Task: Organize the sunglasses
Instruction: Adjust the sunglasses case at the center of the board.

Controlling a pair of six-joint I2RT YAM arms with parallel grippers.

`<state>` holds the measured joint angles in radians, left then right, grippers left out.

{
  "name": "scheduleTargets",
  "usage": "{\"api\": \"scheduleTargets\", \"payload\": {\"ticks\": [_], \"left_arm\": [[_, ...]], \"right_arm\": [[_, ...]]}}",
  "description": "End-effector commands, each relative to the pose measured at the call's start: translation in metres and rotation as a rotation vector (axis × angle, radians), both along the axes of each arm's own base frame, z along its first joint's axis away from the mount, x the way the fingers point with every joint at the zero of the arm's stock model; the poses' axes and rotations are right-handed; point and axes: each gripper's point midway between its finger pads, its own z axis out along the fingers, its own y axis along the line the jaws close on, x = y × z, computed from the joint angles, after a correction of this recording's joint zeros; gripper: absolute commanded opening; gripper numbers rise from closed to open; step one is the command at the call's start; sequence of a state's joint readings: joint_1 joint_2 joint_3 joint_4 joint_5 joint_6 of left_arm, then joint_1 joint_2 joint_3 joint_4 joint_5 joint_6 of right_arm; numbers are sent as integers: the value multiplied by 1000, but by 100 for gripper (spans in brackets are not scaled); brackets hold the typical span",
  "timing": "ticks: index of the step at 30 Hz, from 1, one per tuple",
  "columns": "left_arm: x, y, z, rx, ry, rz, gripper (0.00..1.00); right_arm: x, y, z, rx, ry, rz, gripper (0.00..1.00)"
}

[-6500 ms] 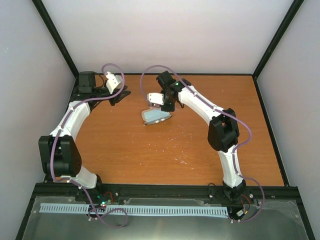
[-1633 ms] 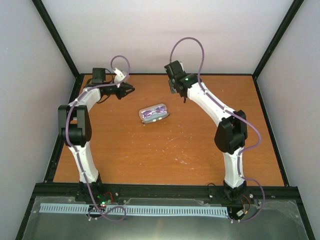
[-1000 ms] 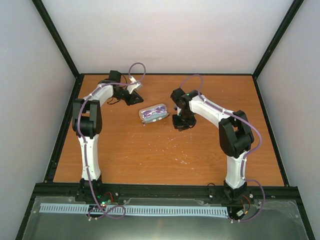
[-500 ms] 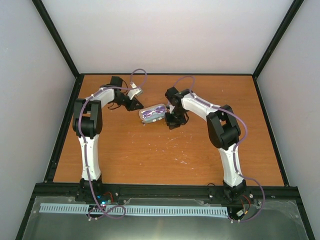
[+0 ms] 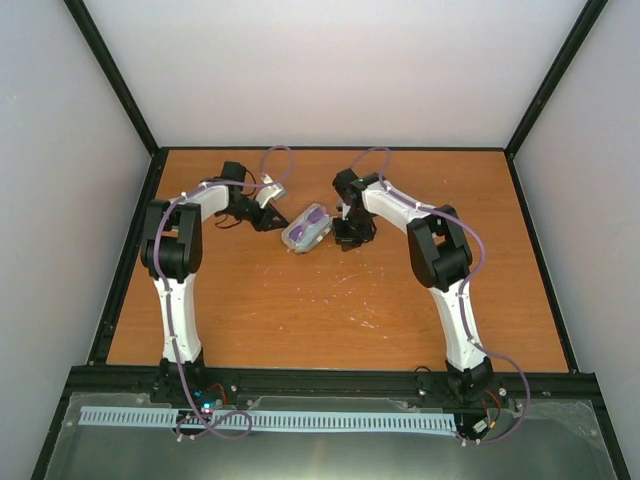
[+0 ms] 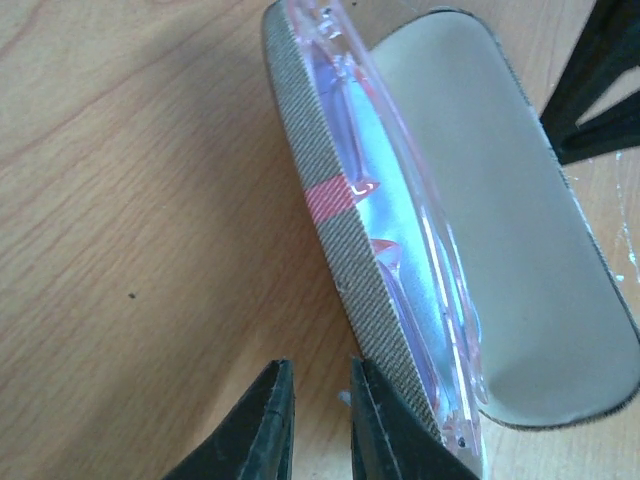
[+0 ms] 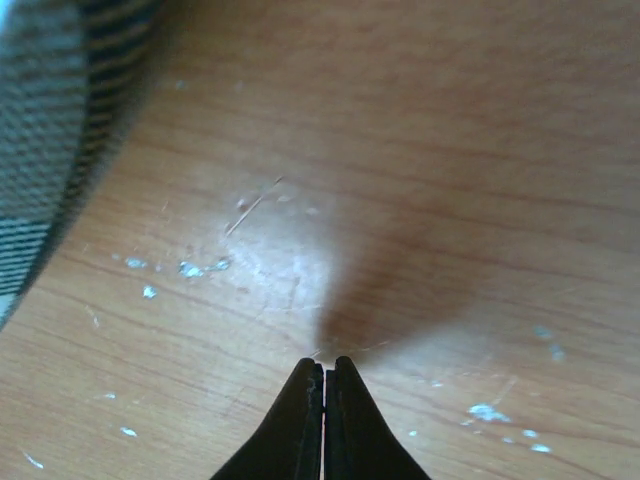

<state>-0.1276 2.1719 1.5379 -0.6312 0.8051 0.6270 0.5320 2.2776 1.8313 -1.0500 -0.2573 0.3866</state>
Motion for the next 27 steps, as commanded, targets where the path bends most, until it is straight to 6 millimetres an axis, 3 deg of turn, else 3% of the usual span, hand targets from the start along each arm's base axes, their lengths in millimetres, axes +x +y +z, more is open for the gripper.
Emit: {"api": "scheduleTargets", "payload": {"ticks": [1,5,9,11,13,19,27], "left_arm": [[-5,-11,26,-64,-25,-11,19],[-10,-12,26,-61,-22,-7,18],[-14,-9,24,-40,-35,-10,19],[-16,-8,23,-36,-35,-11,19],[-16,-8,22,-34,-32,-10,18],[-17,-7,22,-33,-40,-8,18],[-18,-7,23,-36,-47,-5,18]], "right_arm": [[24,-12,6,-28,-55,-46,3],[38,-34,23,-104,-115,-66,3],[54,-57,78,-188,-285,-78,3],[65,-51,107,-142,-381,-75,3],[77,-37,124,-70,-432,-74,3],[110,3,124,66,-437,-81,3],[119,29,83,128,-353,-85,3]]}}
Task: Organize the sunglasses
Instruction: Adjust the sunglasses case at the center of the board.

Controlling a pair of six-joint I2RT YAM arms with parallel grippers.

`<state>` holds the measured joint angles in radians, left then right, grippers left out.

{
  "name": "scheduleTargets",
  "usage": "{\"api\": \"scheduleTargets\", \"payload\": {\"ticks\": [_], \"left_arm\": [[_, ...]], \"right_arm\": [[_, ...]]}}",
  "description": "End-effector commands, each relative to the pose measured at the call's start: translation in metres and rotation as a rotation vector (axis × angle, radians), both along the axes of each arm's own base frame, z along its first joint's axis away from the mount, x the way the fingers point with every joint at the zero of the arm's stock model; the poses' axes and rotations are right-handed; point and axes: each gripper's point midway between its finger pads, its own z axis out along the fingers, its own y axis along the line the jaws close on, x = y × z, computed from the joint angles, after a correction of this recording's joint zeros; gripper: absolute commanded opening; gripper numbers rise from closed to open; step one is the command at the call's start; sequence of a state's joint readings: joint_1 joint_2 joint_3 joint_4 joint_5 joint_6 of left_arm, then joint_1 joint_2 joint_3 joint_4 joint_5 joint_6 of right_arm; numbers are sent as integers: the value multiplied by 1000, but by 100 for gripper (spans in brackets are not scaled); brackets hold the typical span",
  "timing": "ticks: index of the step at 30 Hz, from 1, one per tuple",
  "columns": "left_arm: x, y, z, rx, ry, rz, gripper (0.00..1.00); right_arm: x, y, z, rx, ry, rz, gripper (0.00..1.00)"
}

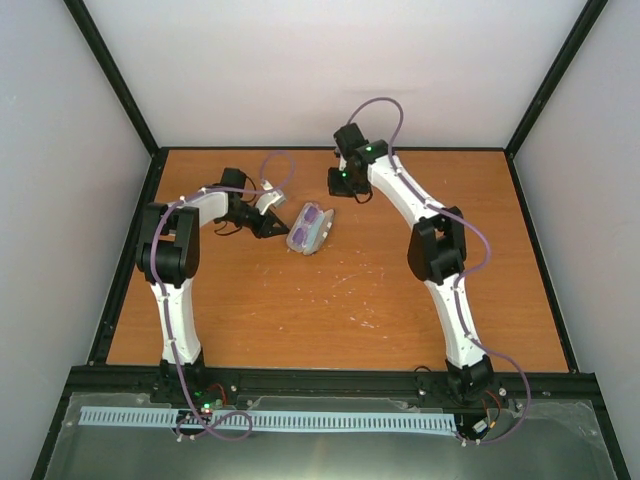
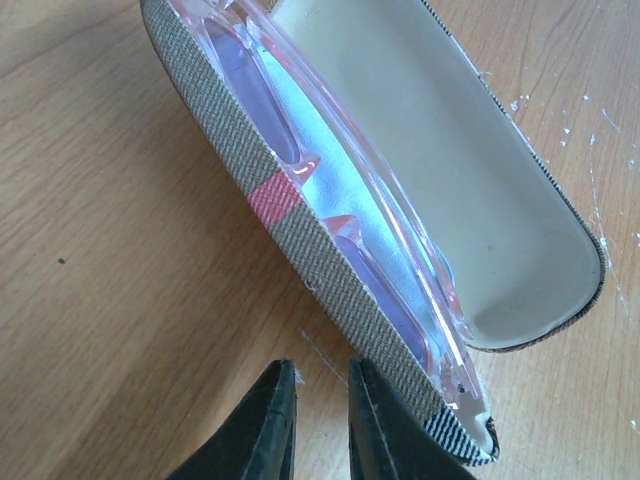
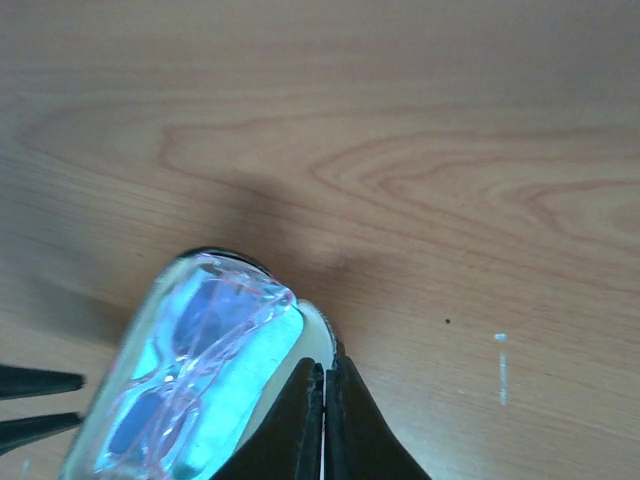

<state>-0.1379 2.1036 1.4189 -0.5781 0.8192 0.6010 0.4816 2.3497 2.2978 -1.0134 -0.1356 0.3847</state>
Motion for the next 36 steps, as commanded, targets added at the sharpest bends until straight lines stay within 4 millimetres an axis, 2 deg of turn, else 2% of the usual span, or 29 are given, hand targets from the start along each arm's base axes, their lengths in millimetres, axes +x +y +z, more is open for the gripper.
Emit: {"api": "scheduleTargets", "payload": {"ticks": [1,6,16,29,36], "left_arm": [[4,-3,23,-19,-66,-7,18],[4,-4,24,-25,-69,-7,18],[6,-5,26,-33,-76,-5,18],[5,-5,26,-34,-79,-9,18],[6,-5,26,-38,-78,-9,18]], "right_arm": [[-7,16,-33,28,85,12,3],[-6,30,-48,44,87,27,3],[0,40,-67,83,92,10,3],[5,49,-76,120,92,8,3],[1,57,-77,147,106,33,3]]}}
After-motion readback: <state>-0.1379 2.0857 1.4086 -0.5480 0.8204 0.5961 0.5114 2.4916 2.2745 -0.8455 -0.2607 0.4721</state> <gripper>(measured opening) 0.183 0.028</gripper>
